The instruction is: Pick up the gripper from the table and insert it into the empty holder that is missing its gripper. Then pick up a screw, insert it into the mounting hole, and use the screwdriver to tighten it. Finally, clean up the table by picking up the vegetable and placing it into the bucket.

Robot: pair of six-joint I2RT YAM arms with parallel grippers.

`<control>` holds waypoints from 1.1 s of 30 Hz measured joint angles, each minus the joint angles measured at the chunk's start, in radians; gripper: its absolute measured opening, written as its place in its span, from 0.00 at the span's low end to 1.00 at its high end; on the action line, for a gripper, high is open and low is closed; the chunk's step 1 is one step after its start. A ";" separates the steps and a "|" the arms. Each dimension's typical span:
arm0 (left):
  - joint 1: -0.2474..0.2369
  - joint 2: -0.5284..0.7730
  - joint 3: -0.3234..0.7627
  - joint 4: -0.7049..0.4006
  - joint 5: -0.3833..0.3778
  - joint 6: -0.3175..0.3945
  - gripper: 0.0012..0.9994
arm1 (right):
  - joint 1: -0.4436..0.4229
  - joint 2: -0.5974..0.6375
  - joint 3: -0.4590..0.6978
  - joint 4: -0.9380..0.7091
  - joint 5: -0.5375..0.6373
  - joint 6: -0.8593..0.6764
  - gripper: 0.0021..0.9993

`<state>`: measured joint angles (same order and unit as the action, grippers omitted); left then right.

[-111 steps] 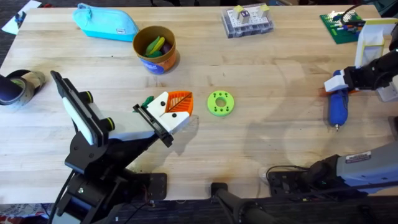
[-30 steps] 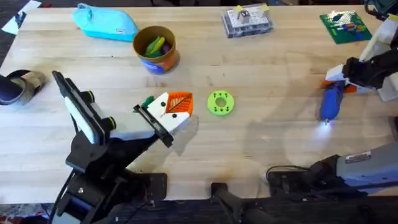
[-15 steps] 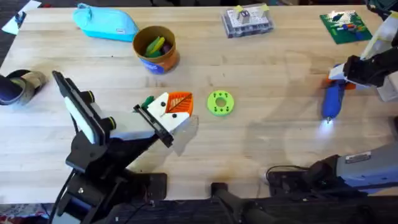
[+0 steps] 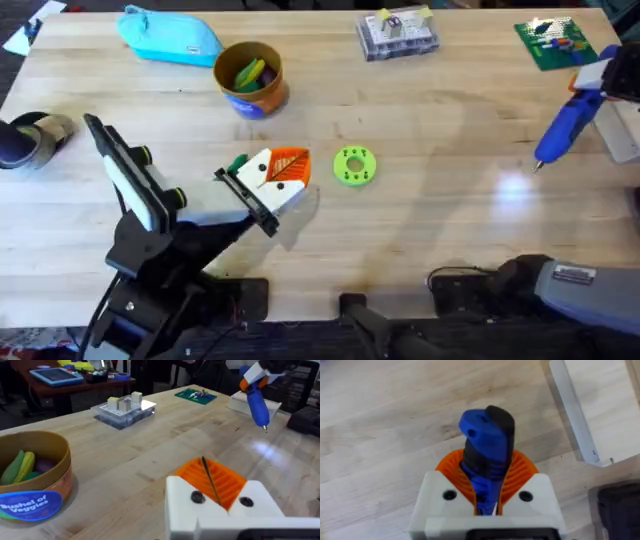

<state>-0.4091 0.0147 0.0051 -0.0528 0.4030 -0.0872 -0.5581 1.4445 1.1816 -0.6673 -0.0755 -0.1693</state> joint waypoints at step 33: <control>0.000 0.000 0.000 0.000 0.000 0.000 0.02 | 0.746 -0.739 -0.426 0.419 -0.001 0.198 0.12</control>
<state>-0.4091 0.0147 0.0051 -0.0528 0.4028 -0.0872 0.1883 0.7053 0.7559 -0.2484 -0.0763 0.0292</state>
